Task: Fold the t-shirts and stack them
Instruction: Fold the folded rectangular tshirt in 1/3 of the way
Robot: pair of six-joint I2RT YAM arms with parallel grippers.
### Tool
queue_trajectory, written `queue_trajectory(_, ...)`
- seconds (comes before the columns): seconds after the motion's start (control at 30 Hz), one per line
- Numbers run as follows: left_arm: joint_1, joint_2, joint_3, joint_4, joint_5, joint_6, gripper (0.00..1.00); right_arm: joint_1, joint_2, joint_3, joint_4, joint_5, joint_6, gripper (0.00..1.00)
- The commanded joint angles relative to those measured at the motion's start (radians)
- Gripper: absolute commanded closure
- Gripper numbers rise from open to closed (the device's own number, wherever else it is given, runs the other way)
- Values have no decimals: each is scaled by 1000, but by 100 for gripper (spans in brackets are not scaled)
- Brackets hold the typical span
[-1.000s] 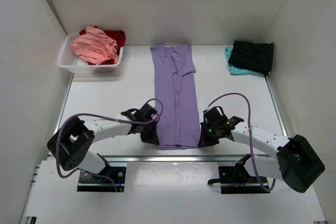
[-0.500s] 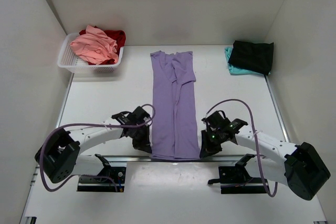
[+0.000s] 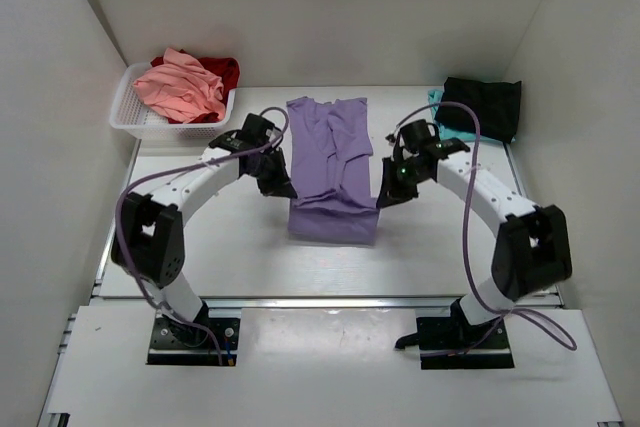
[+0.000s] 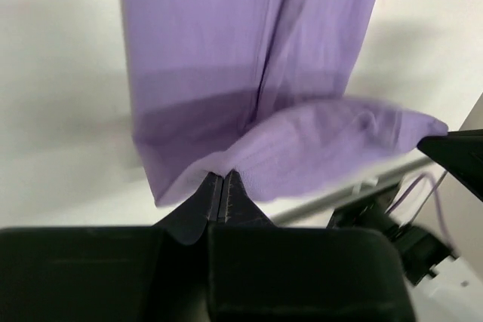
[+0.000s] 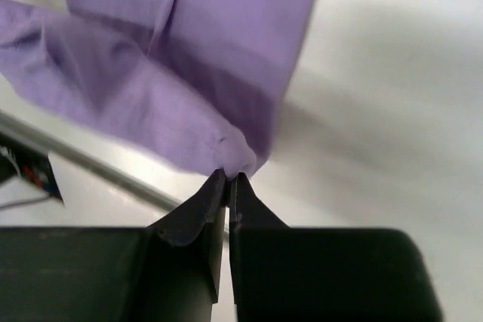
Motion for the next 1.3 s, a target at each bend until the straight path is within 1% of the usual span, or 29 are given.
queue_trajectory(0.0,53,72,104,13,-5,29,100,-42,124,141,-2,36,-82,100)
queue_trajectory(0.03,74,102,129,23,7,25,100,-39,149,186,3,46,-91,100)
queue_trajectory(0.1,80,147,158,43,10,12,99,-44,240,250,3,59,-97,100)
queue_trajectory(0.17,86,184,192,55,12,5,100,-45,294,335,-2,60,-109,100)
queue_trajectory(0.23,91,242,218,57,15,15,99,-42,363,391,-3,59,-106,100)
queue_trajectory(0.37,109,307,258,87,16,11,97,-41,449,493,-12,76,-108,100)
queue_trajectory(0.4,120,314,265,95,21,6,93,-41,465,504,-14,76,-105,100)
queue_trajectory(0.43,128,334,281,107,20,3,88,-35,482,516,-17,83,-99,97)
queue_trajectory(0.47,140,350,298,122,36,-17,74,-47,494,534,-23,95,-89,90)
queue_trajectory(0.5,163,357,308,148,42,-35,67,-48,497,542,-22,111,-77,86)
queue_trajectory(0.53,162,359,318,158,50,-47,65,-55,499,545,-16,128,-69,81)
queue_trajectory(0.6,194,345,307,229,47,-107,63,-85,483,554,-5,165,-33,76)
queue_trajectory(0.63,200,327,287,281,58,-145,61,-87,471,547,3,187,-8,76)
queue_trajectory(0.7,223,298,231,348,49,-185,58,-113,422,513,47,206,22,69)
queue_trajectory(0.73,232,279,220,368,46,-202,58,-121,411,469,56,203,39,67)
queue_trajectory(0.83,234,226,152,363,55,-195,59,-121,324,371,95,195,58,58)
queue_trajectory(0.9,232,178,42,357,49,-180,58,-122,280,291,125,171,59,55)
queue_trajectory(0.93,211,138,13,363,46,-167,58,-115,263,239,130,163,66,54)
queue_trajectory(0.97,197,97,-59,369,36,-166,59,-105,232,171,153,145,75,54)
queue_trajectory(1.0,186,80,-131,371,26,-167,57,-95,201,124,181,140,82,53)
queue_trajectory(1.07,148,14,-254,405,6,-173,56,-59,157,45,225,114,113,53)
queue_trajectory(1.1,116,-12,-279,418,-11,-185,56,-36,149,2,227,111,125,53)
queue_trajectory(1.13,113,-23,-312,426,-22,-187,54,-23,146,-6,225,116,130,53)
queue_trajectory(1.17,78,-38,-325,420,-52,-179,53,3,126,-31,236,117,145,51)
queue_trajectory(1.2,61,-47,-337,423,-88,-181,49,11,123,-61,239,111,170,50)
queue_trajectory(1.27,18,-67,-357,434,-126,-166,47,51,95,-105,282,97,205,46)
